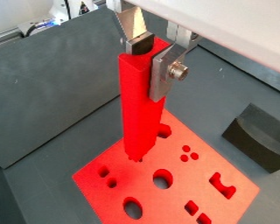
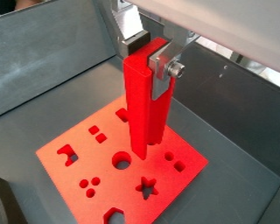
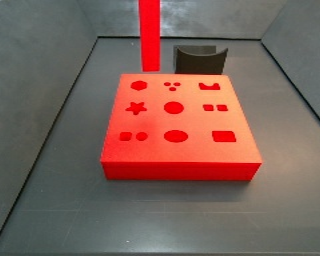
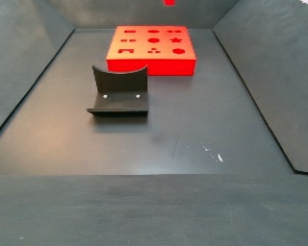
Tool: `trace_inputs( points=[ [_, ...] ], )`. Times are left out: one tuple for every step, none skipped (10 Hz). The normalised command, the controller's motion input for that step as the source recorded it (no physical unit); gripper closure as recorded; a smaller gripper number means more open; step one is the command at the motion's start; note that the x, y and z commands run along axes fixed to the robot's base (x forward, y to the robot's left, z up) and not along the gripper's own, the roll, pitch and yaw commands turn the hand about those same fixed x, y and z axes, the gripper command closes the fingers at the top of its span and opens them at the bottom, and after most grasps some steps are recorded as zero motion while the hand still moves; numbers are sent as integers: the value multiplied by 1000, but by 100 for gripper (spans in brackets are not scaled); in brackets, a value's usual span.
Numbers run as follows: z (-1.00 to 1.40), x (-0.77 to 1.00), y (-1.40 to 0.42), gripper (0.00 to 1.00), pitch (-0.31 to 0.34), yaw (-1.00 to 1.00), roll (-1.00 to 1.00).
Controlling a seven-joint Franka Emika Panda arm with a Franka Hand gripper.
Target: Insert the arch object.
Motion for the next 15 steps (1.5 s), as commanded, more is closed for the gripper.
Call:
trace_inputs(
  points=[
    [0,23,111,100,0,-171,0],
    [74,331,177,100,-50,-614,-31],
    [0,289,169,100,-74,-866,3],
    [0,263,137,100,-71,-886,29],
    [0,263,134,100,-66,-886,37],
    [0,269,126,100,-53,-880,57],
    [0,274,126,100,-51,-874,63],
    [0,274,114,100,-46,-863,96],
    [0,263,103,100,-47,-854,120],
    [0,254,94,100,-44,-854,134],
    [-11,226,51,100,-47,-851,181],
    [-40,217,43,100,-39,-829,211],
    [-86,220,49,100,-14,-789,240],
    [-151,186,34,100,0,-800,250],
    [-183,177,37,100,0,-794,257]
  ],
)
